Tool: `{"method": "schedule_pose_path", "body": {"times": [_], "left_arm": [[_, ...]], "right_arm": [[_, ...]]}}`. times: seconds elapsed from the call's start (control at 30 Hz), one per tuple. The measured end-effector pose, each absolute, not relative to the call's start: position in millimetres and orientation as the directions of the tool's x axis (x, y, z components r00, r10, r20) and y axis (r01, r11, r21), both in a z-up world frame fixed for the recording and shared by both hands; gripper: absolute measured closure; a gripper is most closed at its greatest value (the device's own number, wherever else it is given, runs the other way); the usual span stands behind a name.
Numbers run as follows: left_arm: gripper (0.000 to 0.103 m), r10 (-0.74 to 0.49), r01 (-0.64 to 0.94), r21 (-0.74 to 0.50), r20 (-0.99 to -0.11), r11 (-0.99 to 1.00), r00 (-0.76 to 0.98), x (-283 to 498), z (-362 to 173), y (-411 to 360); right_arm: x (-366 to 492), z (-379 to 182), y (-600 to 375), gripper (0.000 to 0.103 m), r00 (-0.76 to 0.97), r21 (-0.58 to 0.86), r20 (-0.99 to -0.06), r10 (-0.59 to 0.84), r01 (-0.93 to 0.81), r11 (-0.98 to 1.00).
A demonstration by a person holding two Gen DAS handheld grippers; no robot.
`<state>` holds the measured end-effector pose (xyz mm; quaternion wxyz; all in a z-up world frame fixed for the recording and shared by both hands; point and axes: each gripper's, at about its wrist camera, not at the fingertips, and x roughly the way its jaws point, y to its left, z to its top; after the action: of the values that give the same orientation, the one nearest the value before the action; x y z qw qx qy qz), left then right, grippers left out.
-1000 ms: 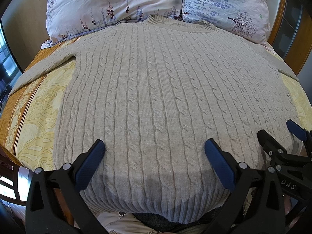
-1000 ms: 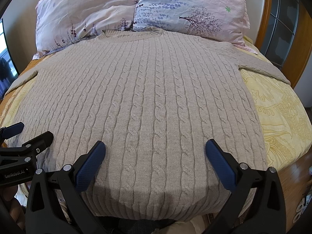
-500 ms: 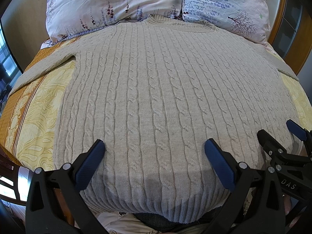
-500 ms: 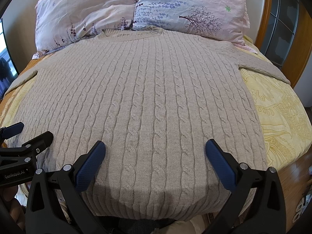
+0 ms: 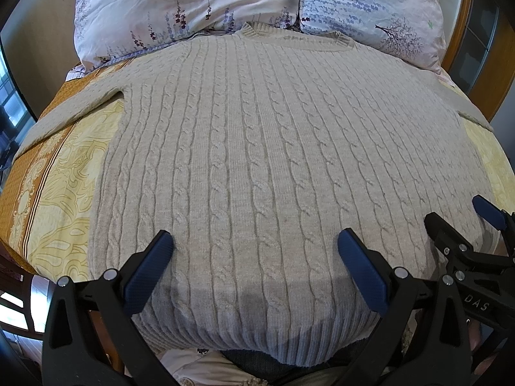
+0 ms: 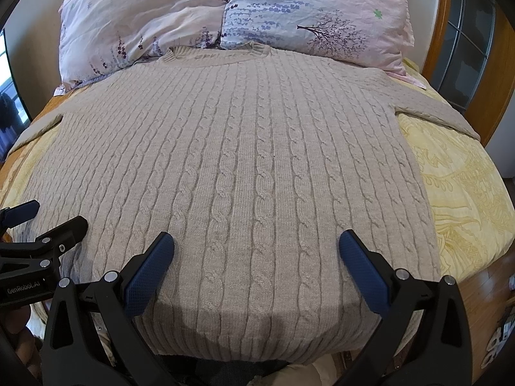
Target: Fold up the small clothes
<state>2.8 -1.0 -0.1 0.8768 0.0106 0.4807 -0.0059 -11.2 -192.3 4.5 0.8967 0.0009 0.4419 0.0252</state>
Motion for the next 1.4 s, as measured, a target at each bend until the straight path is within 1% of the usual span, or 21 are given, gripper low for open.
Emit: {"method": "schedule_pose_path", "body": {"times": [0.13, 0.27, 0.33, 0.43, 0.53, 0.6, 0.73, 0.77, 0.83, 0.9, 0.93, 1.03, 1.1, 1.23, 1.4], "left_arm": [[0.002, 0.000, 0.022, 0.014, -0.843, 1.000, 0.538, 2, 0, -1], [0.002, -0.004, 0.035, 0.018, -0.838, 0.999, 0.545, 0, 0, -1], [0.002, -0.008, 0.047, 0.021, -0.836, 0.999, 0.549, 1, 0, -2], [0.002, -0.019, 0.074, 0.027, -0.832, 0.997, 0.555, 6, 1, -2], [0.002, -0.036, 0.107, 0.032, -0.814, 0.994, 0.580, 15, 6, -1], [0.002, -0.036, 0.118, 0.045, -0.793, 0.992, 0.609, 20, 11, -1], [0.002, 0.019, 0.121, 0.125, -0.768, 0.985, 0.640, 43, 25, 0], [0.002, 0.010, 0.132, 0.123, -0.769, 0.984, 0.639, 51, 29, 2], [0.002, -0.023, 0.149, 0.088, -0.785, 0.985, 0.619, 67, 34, 7], [0.002, -0.050, 0.156, 0.054, -0.799, 0.986, 0.599, 78, 35, 12], [0.002, -0.059, 0.156, 0.042, -0.804, 0.987, 0.591, 84, 36, 13], [0.002, -0.132, 0.182, -0.029, -0.799, 0.983, 0.586, 98, 40, 16], [0.002, -0.173, 0.193, -0.070, -0.784, 0.979, 0.595, 106, 41, 19], [0.002, -0.162, 0.172, -0.072, -0.782, 0.983, 0.602, 120, 42, 23], [0.002, -0.205, 0.133, -0.157, -0.801, 0.979, 0.562, 138, 36, 32]], "right_arm": [[-12, 1, -191, 0.001, 0.618, 0.025, -0.784, 0.058, -0.063, 0.998], [-20, -1, -196, 0.001, 0.674, 0.033, -0.728, 0.127, -0.151, 0.988], [-19, 0, -200, 0.001, 0.669, 0.039, -0.725, 0.165, -0.198, 0.979], [-9, 3, -206, 0.001, 0.649, 0.069, -0.735, 0.198, -0.220, 0.973], [8, 14, -231, 0.001, 0.644, 0.184, -0.723, 0.252, -0.172, 0.968], [26, 24, -263, 0.001, 0.651, 0.305, -0.701, 0.293, -0.098, 0.947], [62, 41, -332, 0.002, 0.678, 0.473, -0.662, 0.319, 0.047, 0.880], [69, 43, -344, 0.004, 0.686, 0.491, -0.656, 0.315, 0.070, 0.868], [87, 46, -379, 0.007, 0.702, 0.508, -0.661, 0.264, 0.161, 0.846], [100, 45, -406, 0.014, 0.711, 0.523, -0.668, 0.220, 0.238, 0.818], [107, 40, -427, 0.016, 0.711, 0.541, -0.677, 0.189, 0.307, 0.783], [123, 25, -465, 0.024, 0.703, 0.577, -0.697, 0.141, 0.434, 0.692], [128, 17, -481, 0.035, 0.686, 0.567, -0.720, 0.106, 0.493, 0.660], [131, 6, -499, 0.038, 0.660, 0.546, -0.749, 0.064, 0.560, 0.624], [130, -2, -516, 0.047, 0.669, 0.577, -0.742, 0.046, 0.602, 0.552]]}}
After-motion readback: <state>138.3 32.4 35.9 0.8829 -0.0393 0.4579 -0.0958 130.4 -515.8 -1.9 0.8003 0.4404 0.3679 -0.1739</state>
